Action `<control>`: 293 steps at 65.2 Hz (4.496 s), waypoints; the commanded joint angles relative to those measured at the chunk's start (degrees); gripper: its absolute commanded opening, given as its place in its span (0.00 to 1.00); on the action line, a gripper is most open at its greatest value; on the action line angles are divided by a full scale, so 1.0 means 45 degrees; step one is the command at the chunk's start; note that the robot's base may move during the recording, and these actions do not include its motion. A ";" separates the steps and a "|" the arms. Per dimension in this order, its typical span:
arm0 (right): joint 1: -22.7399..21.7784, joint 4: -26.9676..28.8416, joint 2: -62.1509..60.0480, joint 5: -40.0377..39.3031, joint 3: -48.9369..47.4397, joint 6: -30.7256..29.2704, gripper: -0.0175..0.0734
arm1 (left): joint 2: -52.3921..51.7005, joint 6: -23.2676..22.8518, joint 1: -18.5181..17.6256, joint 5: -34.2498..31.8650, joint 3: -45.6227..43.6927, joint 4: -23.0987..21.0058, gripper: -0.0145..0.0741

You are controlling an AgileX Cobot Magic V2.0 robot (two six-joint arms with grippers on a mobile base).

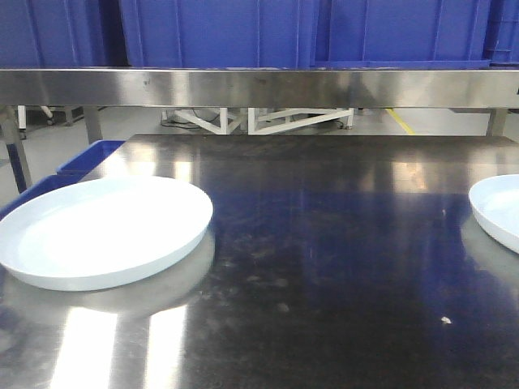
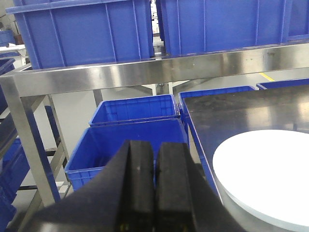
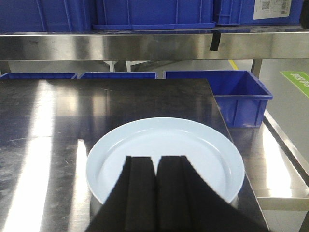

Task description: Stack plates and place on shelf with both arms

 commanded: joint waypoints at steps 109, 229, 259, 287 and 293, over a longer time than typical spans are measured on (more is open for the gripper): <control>-0.0002 -0.0104 -0.0231 -0.1142 -0.0018 -0.0061 0.25 | 1.5934 -0.0113 -0.0062 0.7238 -1.0631 -0.4226 0.26; -0.0002 -0.0104 -0.0231 -0.1142 -0.0018 -0.0061 0.25 | 2.1519 -0.0113 -0.0965 0.9487 -1.4472 -0.3686 0.46; -0.0002 -0.0104 -0.0231 -0.1142 -0.0018 -0.0061 0.25 | 2.1305 -0.0113 -0.0965 1.1168 -1.5218 -0.3854 0.26; -0.0002 -0.0104 -0.0231 -0.1142 -0.0018 -0.0061 0.25 | 2.0575 0.0023 -0.2099 1.1731 -1.6622 -0.6983 0.26; -0.0002 -0.0104 -0.0231 -0.1142 -0.0018 -0.0061 0.25 | 2.0738 0.0023 -0.3158 1.0424 -1.6622 -0.7240 0.26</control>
